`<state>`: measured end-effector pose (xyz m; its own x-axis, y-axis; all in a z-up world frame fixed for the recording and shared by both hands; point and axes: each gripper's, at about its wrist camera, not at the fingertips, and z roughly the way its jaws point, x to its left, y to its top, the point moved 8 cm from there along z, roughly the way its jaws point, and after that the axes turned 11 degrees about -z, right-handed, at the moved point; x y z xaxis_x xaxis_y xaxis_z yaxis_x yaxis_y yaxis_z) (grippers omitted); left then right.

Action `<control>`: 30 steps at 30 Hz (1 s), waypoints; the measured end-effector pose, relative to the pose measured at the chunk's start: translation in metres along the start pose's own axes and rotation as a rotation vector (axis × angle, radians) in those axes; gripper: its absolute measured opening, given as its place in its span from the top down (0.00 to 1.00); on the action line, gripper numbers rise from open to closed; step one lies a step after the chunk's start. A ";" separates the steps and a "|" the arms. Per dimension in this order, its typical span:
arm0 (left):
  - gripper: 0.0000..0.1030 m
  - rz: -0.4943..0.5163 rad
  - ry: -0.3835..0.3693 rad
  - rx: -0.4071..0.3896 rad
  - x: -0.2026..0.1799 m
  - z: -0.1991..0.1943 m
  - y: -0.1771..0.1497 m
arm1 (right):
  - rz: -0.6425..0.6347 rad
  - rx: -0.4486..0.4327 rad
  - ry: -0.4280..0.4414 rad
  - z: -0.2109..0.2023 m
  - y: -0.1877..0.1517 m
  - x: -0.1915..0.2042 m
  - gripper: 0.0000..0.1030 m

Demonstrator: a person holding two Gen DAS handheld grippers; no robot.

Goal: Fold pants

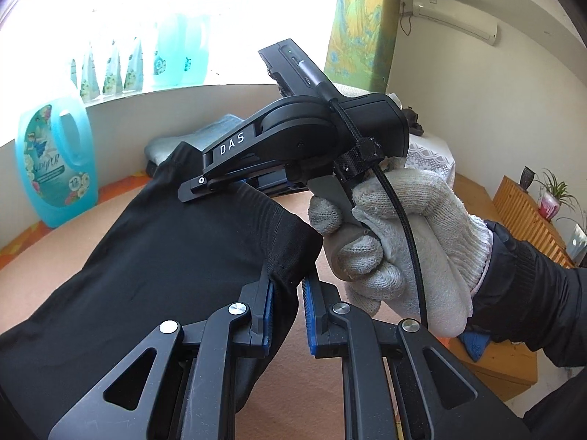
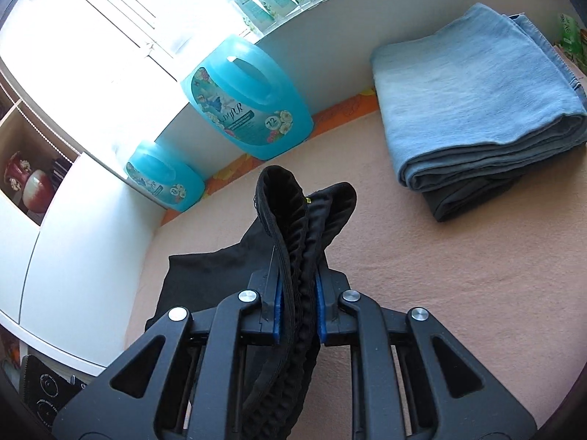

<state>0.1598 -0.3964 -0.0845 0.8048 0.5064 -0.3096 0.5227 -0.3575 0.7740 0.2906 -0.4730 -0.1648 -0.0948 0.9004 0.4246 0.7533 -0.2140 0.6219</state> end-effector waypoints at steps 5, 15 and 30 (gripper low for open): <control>0.88 0.003 -0.016 0.036 -0.001 0.003 -0.012 | -0.005 -0.005 0.006 -0.009 -0.004 0.008 0.86; 0.76 -0.012 0.220 0.024 0.062 -0.073 -0.046 | -0.022 -0.021 0.026 -0.010 0.000 0.042 0.86; 0.75 -0.066 0.530 0.154 0.173 -0.086 -0.105 | -0.073 0.009 0.024 -0.012 0.014 0.111 0.86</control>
<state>0.2204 -0.2037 -0.1716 0.5381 0.8429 -0.0041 0.6346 -0.4019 0.6601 0.2827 -0.3805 -0.1010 -0.1658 0.9040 0.3941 0.7493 -0.1444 0.6463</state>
